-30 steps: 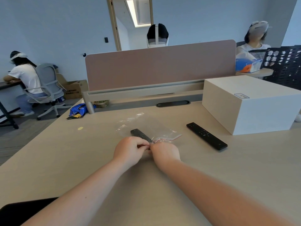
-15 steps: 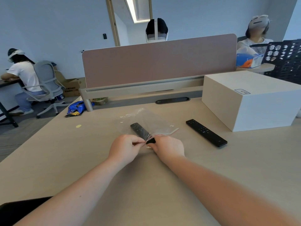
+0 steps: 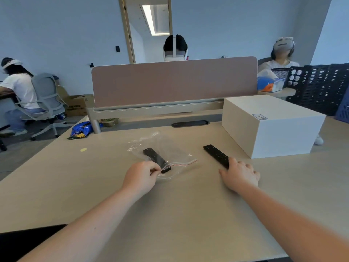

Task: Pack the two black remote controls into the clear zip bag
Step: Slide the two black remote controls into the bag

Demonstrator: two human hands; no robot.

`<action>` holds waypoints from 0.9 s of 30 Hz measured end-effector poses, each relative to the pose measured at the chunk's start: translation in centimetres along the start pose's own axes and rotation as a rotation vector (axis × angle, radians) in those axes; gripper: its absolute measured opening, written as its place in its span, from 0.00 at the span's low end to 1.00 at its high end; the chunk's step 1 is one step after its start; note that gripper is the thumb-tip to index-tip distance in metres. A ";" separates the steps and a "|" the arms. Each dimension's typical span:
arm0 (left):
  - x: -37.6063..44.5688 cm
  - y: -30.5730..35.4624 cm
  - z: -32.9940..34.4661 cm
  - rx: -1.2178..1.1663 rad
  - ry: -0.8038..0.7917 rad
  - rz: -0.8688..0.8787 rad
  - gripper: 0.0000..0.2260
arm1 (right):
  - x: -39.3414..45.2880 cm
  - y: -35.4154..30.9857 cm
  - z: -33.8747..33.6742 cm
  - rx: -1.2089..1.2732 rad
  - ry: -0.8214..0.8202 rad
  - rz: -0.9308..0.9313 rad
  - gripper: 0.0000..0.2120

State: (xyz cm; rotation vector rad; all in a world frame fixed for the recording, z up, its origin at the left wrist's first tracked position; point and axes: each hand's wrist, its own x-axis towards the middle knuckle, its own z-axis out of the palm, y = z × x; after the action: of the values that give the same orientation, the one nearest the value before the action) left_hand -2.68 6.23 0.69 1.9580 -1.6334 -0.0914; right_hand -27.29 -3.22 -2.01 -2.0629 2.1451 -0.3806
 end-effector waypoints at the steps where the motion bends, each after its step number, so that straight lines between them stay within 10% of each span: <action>1: 0.1 -0.1 0.1 0.011 -0.003 -0.009 0.04 | 0.2 0.3 0.0 0.009 0.020 -0.023 0.15; 14: 0.7 0.2 -0.1 0.050 0.064 -0.058 0.07 | -4.2 -2.8 -4.7 0.762 -0.053 -0.375 0.12; 27: 1.2 0.9 -0.9 -0.029 0.119 -0.132 0.07 | -6.6 -3.3 -5.7 0.425 -0.066 -0.550 0.08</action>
State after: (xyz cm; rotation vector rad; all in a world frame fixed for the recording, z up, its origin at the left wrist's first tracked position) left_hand -2.79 5.44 2.23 2.0080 -1.4199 -0.0491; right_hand -25.40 3.74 3.86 -2.3121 1.2780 -0.7394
